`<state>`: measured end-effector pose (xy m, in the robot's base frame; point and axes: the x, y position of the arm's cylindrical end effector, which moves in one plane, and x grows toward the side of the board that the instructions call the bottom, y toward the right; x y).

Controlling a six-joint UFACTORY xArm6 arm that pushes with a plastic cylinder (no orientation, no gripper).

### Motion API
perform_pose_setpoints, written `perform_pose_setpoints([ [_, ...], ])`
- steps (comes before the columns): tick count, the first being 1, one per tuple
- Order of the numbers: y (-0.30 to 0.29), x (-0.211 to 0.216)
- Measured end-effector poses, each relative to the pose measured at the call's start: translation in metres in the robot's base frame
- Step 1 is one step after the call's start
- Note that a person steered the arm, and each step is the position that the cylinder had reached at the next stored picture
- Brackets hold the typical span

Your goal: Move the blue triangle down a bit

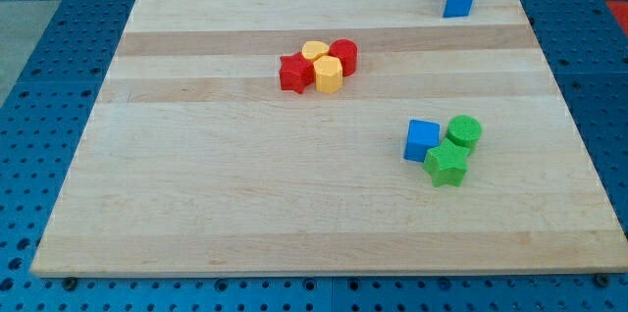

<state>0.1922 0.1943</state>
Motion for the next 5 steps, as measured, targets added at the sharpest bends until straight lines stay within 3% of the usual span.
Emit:
perform_pose_setpoints([
  [3,-0.017,0.036],
  [5,0.011,0.043],
])
